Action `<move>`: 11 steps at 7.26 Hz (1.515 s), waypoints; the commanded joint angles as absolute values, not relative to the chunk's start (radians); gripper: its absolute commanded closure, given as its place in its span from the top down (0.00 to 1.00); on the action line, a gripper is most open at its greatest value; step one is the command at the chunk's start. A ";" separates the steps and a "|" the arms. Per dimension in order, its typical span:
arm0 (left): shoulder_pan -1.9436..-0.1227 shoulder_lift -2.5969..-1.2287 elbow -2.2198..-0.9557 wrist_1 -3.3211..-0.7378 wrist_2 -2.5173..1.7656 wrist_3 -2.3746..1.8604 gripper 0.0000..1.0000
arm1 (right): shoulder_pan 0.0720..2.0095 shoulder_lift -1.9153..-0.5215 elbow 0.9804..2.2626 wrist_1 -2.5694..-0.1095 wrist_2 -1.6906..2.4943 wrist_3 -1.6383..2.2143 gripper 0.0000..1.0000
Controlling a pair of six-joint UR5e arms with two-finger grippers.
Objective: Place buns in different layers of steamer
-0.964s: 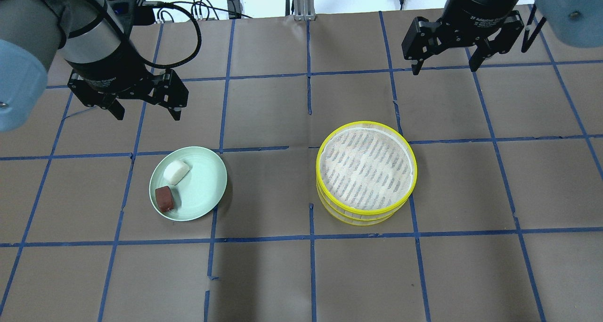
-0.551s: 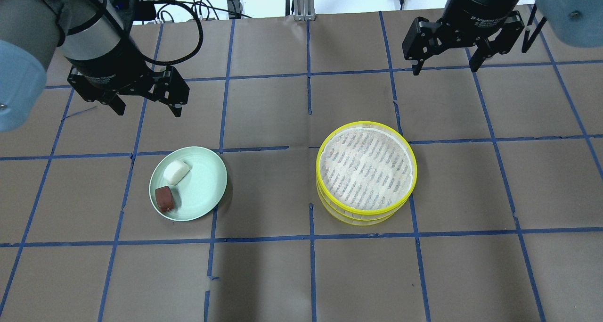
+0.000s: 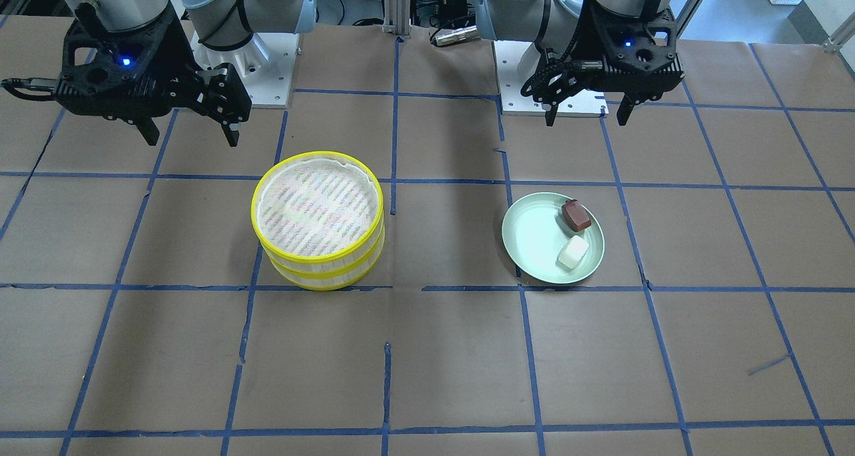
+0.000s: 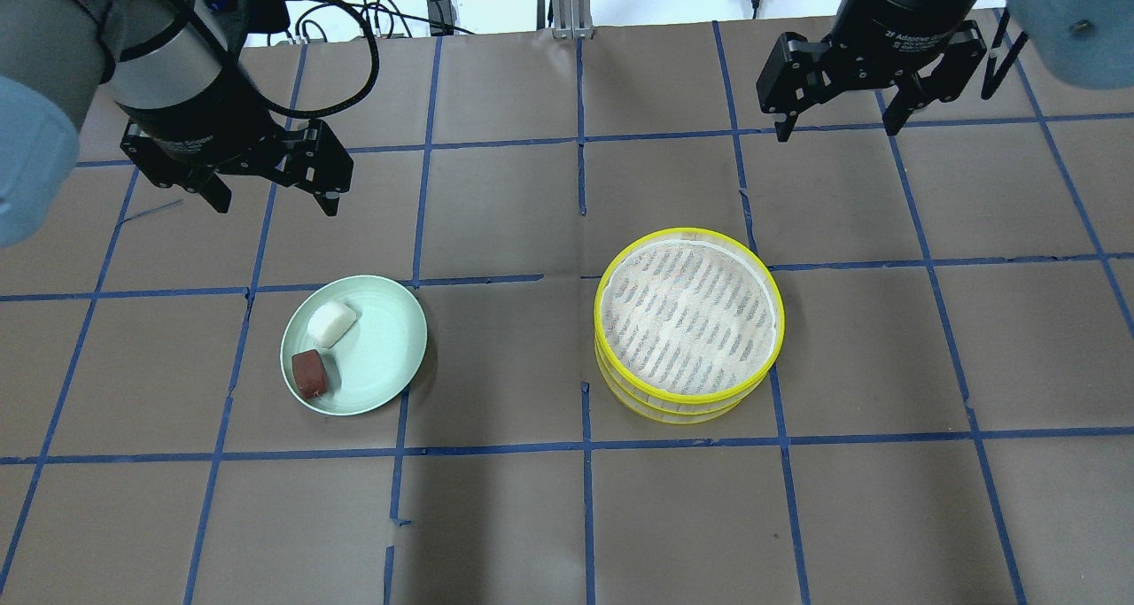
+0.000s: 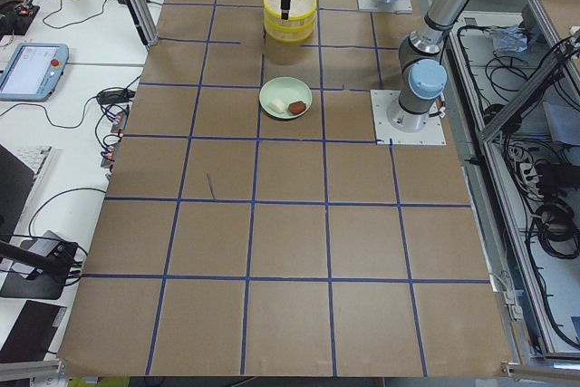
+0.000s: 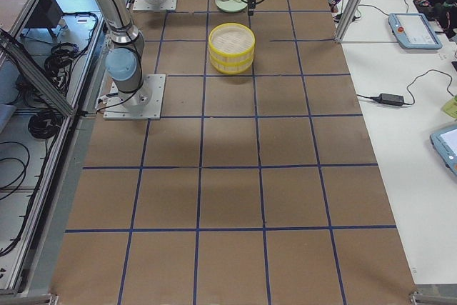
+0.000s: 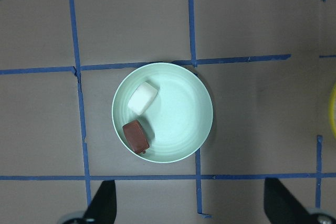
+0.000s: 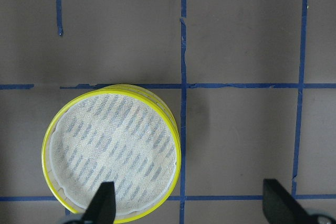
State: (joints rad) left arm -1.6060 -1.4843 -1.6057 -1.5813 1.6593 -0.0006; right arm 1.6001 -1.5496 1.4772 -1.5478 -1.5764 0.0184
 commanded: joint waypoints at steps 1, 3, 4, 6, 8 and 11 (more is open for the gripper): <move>-1.606 -1.483 -1.608 -1.582 1.660 -0.005 1.00 | 1.600 -1.549 1.477 -1.548 -1.575 0.018 1.00; -1.606 -1.483 -1.612 -1.582 1.660 -0.005 1.00 | 1.600 -1.551 1.477 -1.548 -1.575 0.018 1.00; -1.606 -1.483 -1.611 -1.582 1.660 -0.005 1.00 | 1.600 -1.551 1.477 -1.548 -1.575 0.018 1.00; -1.606 -1.483 -1.618 -1.586 1.660 -0.003 1.00 | 1.601 -1.551 1.477 -1.548 -1.575 0.018 1.00; -1.600 -1.496 -1.621 -1.579 1.658 0.005 1.00 | 1.600 -1.551 1.477 -1.548 -1.575 0.018 1.00; -1.597 -1.497 -1.621 -1.578 1.658 0.006 1.00 | 1.601 -1.551 1.477 -1.551 -1.575 0.018 1.00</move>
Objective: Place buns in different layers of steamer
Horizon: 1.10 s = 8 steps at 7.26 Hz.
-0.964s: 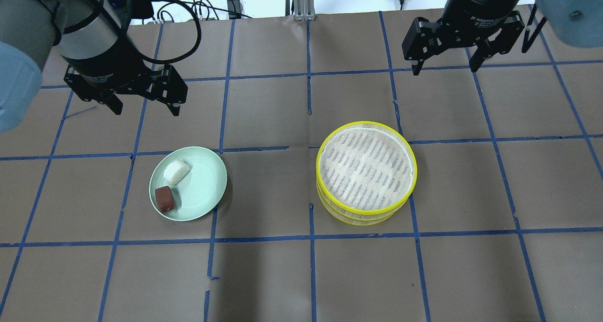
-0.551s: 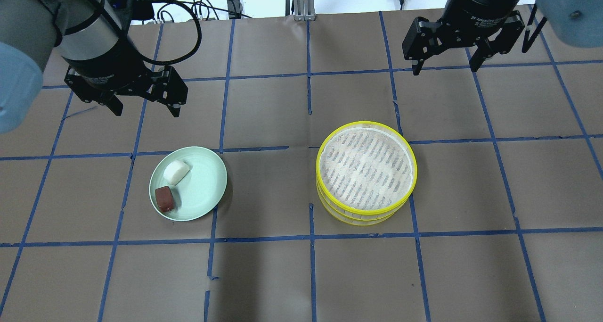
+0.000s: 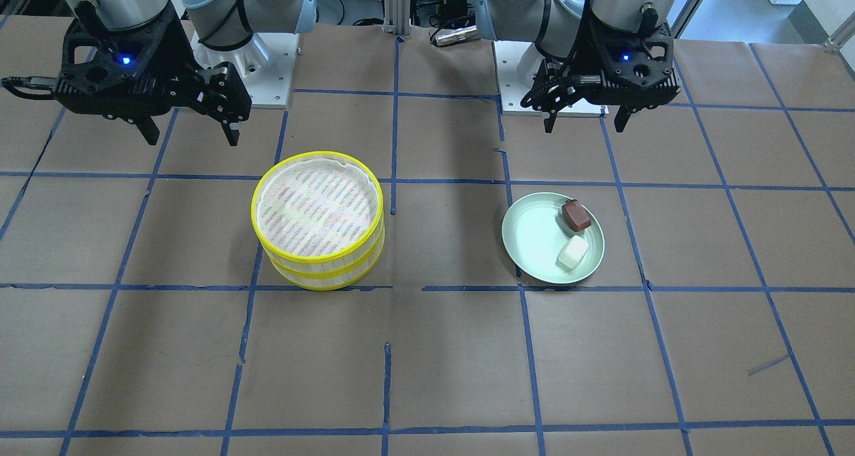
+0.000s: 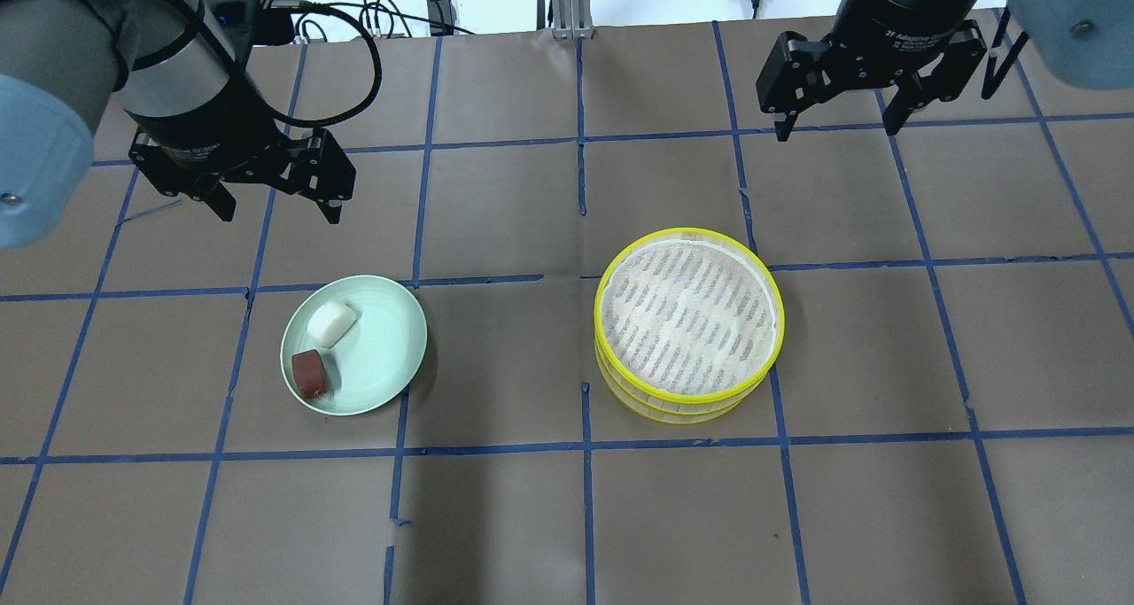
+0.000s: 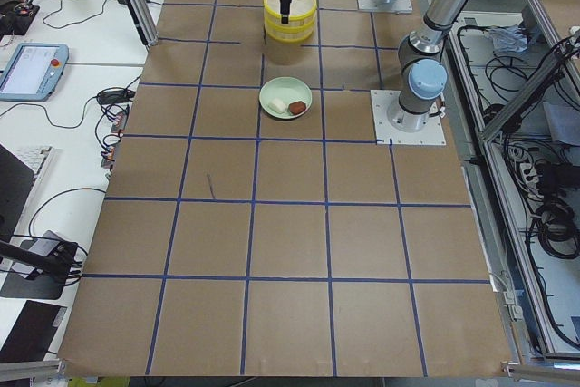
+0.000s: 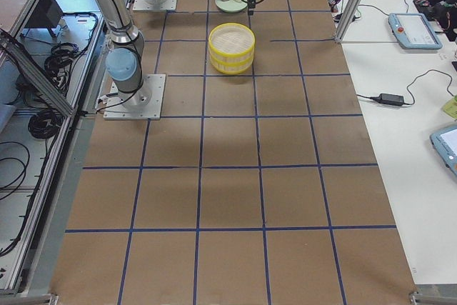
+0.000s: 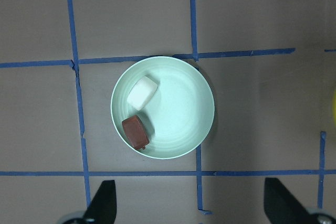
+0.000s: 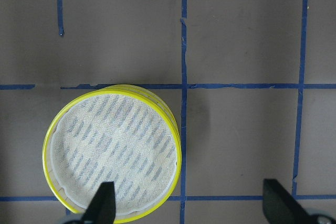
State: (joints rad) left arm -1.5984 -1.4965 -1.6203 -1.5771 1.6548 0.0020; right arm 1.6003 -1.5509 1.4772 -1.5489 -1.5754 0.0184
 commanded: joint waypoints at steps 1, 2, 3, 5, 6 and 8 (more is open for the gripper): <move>-1.594 -1.490 -1.620 -1.588 1.660 0.011 1.00 | 1.600 -1.551 1.477 -1.549 -1.575 0.017 1.00; -1.582 -1.500 -1.637 -1.583 1.661 0.044 1.00 | 1.600 -1.551 1.477 -1.551 -1.575 0.017 1.00; -1.559 -1.497 -1.653 -1.582 1.663 0.076 1.00 | 1.600 -1.549 1.477 -1.551 -1.575 0.017 1.00; -1.491 -1.502 -1.718 -1.572 1.655 0.138 1.00 | 1.600 -1.549 1.477 -1.551 -1.575 0.017 1.00; -1.450 -1.523 -1.800 -1.458 1.661 0.168 0.99 | 1.600 -1.549 1.477 -1.551 -1.575 0.017 1.00; -1.440 -1.676 -1.900 -1.170 1.657 0.227 1.00 | 1.600 -1.549 1.477 -1.549 -1.575 0.018 1.00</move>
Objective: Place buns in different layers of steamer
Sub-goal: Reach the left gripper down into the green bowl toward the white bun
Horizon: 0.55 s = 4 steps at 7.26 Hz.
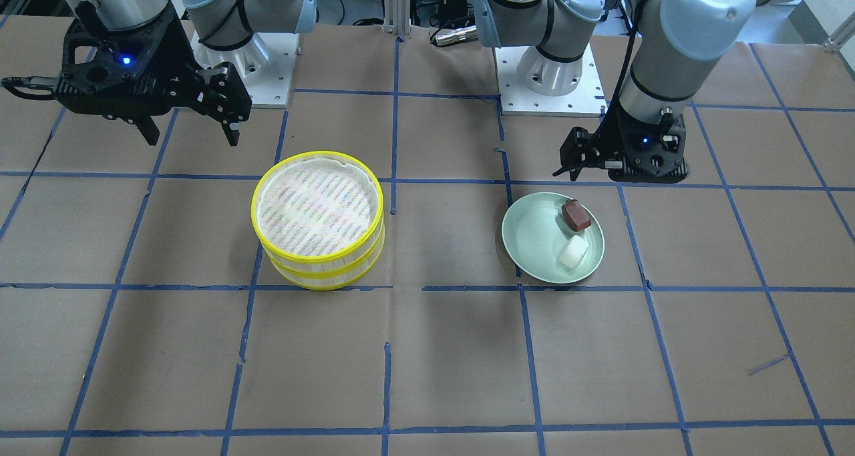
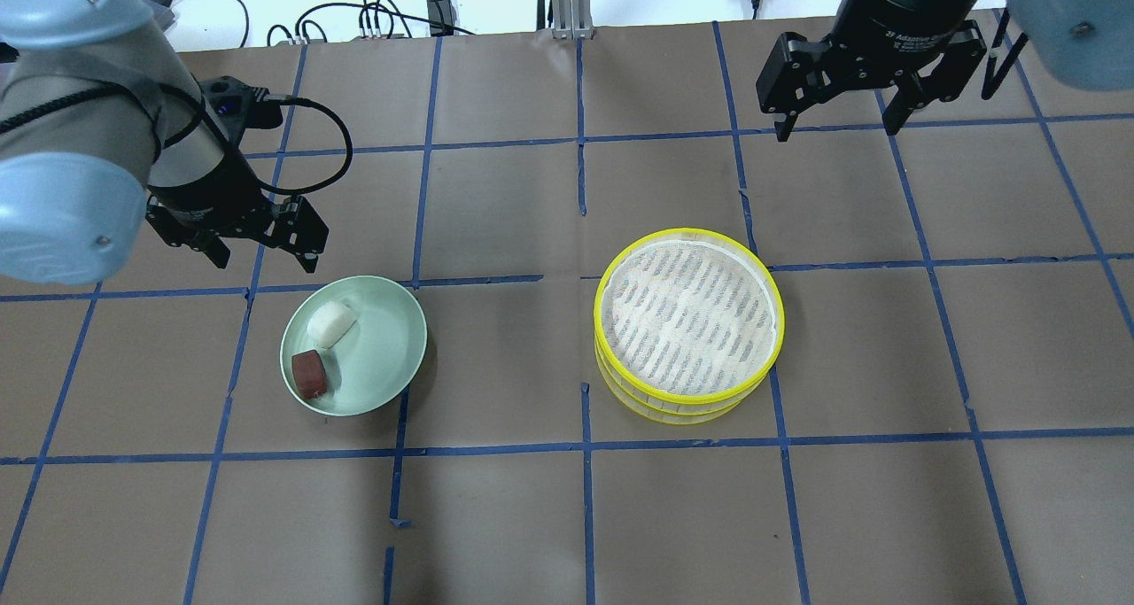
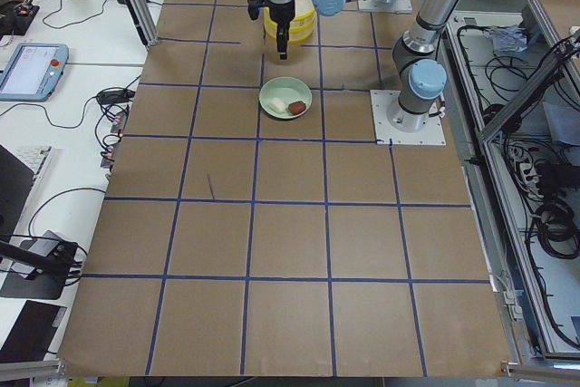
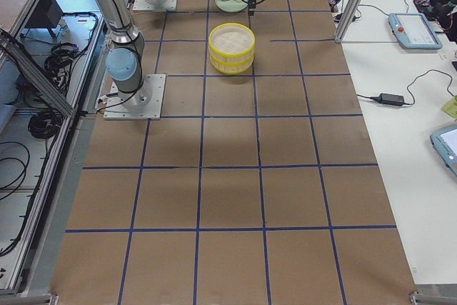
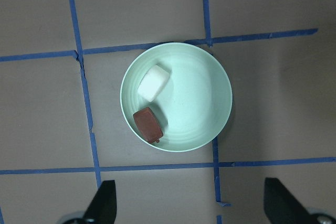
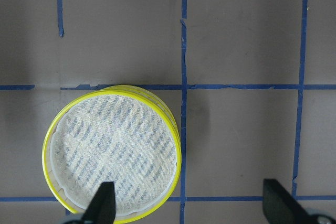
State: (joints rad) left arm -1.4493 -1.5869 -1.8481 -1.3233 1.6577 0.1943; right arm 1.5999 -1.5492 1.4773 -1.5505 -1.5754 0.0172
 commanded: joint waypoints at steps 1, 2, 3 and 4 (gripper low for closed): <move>-1.434 -1.725 -1.901 -1.108 1.663 0.327 1.00 | 1.600 -1.549 1.477 -1.549 -1.575 0.017 1.00; -1.418 -1.755 -1.920 -1.054 1.663 0.375 0.99 | 1.600 -1.549 1.477 -1.549 -1.575 0.017 1.00; -1.416 -1.762 -1.959 -1.052 1.660 0.371 0.99 | 1.600 -1.549 1.477 -1.548 -1.575 0.017 1.00; -1.416 -1.776 -2.001 -1.040 1.651 0.370 0.98 | 1.600 -1.549 1.477 -1.548 -1.575 0.017 1.00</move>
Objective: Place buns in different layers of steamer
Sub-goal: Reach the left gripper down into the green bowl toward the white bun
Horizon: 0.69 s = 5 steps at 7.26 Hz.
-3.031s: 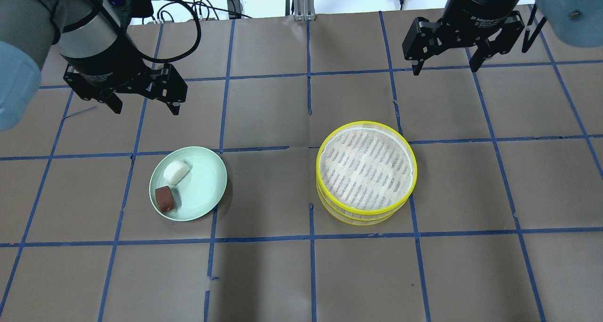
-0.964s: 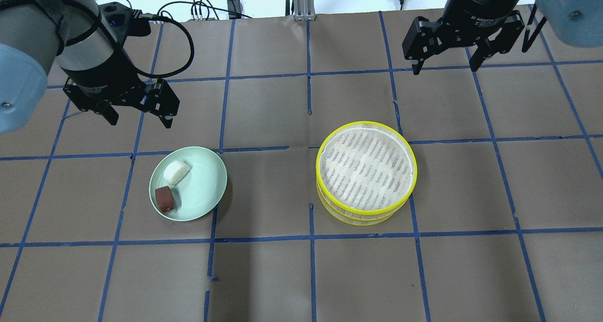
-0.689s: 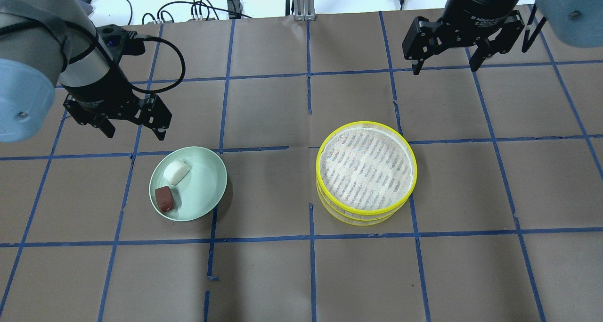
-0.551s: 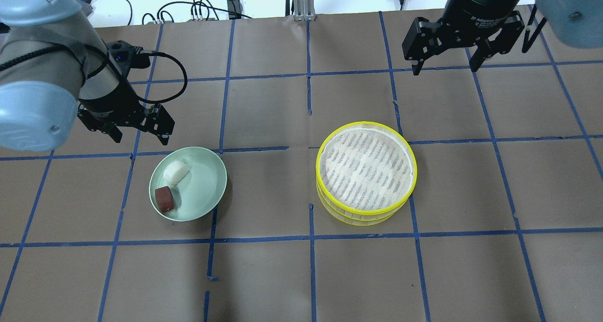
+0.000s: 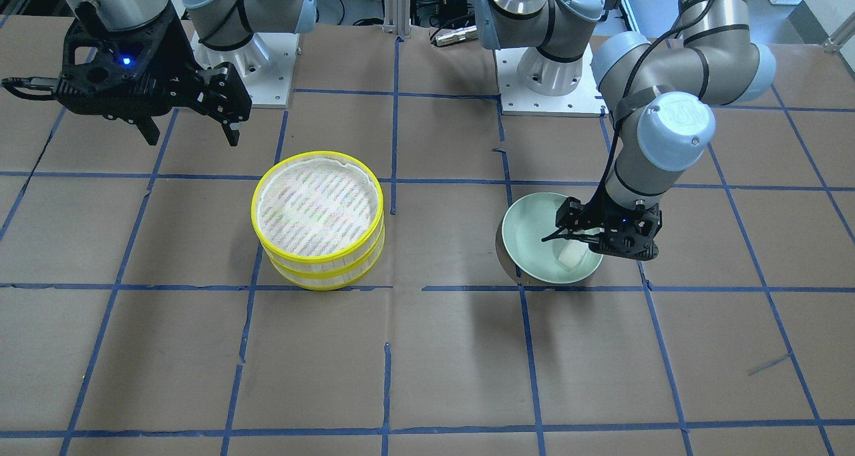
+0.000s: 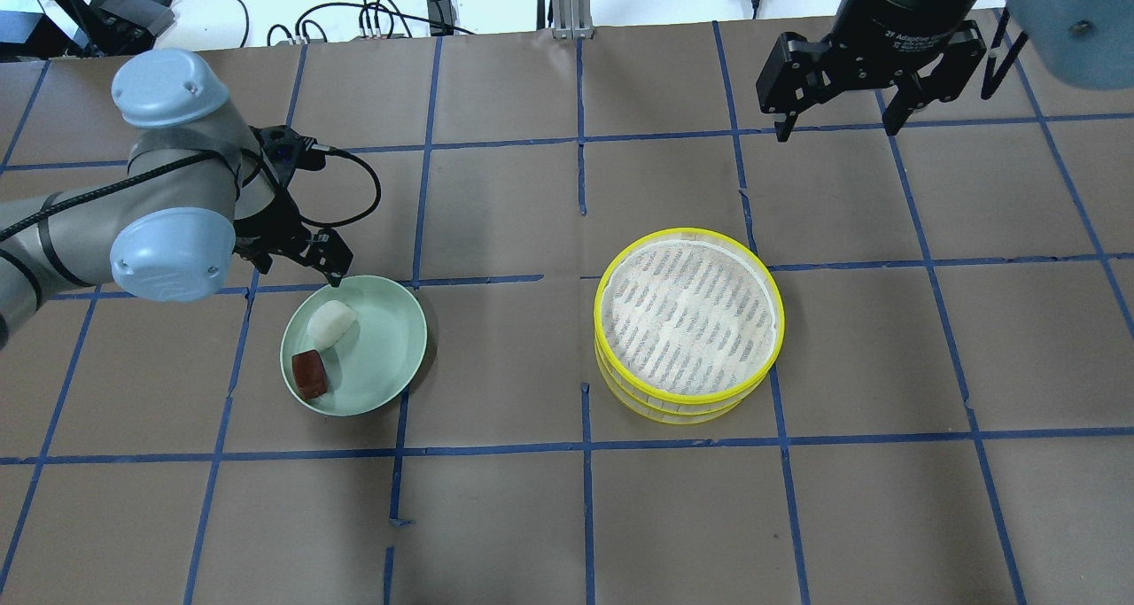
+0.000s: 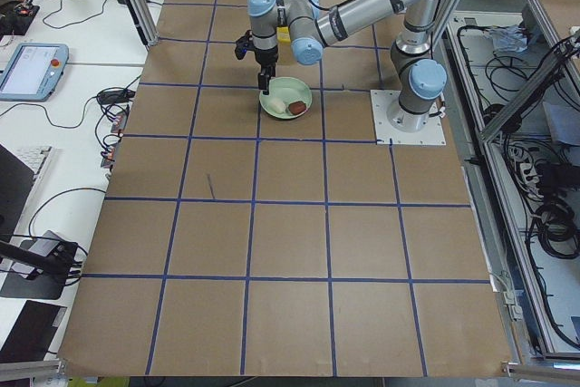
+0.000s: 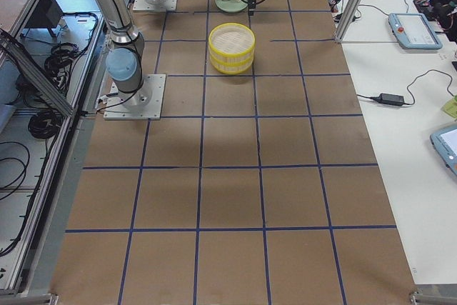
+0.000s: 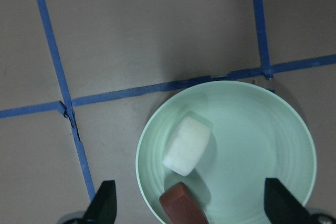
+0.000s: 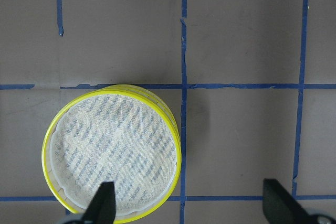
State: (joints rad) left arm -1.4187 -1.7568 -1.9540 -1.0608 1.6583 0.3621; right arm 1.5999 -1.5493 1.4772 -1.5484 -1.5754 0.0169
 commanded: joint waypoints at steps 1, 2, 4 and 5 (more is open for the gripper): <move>-1.416 -1.805 -2.014 -1.007 1.652 0.373 0.99 | 1.600 -1.549 1.479 -1.548 -1.575 0.017 1.00; -1.417 -1.834 -2.019 -1.003 1.651 0.373 0.98 | 1.600 -1.548 1.479 -1.548 -1.575 0.017 1.00; -1.417 -1.839 -2.017 -1.003 1.651 0.373 0.96 | 1.608 -1.528 1.509 -1.577 -1.568 0.014 1.00; -1.417 -1.839 -2.013 -1.002 1.651 0.373 0.96 | 1.608 -1.497 1.532 -1.638 -1.563 -0.004 1.00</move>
State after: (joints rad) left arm -1.4173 -1.8369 -2.0155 -1.0034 1.6507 0.3727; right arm 1.6058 -1.5267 1.5058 -1.5823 -1.5693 0.0106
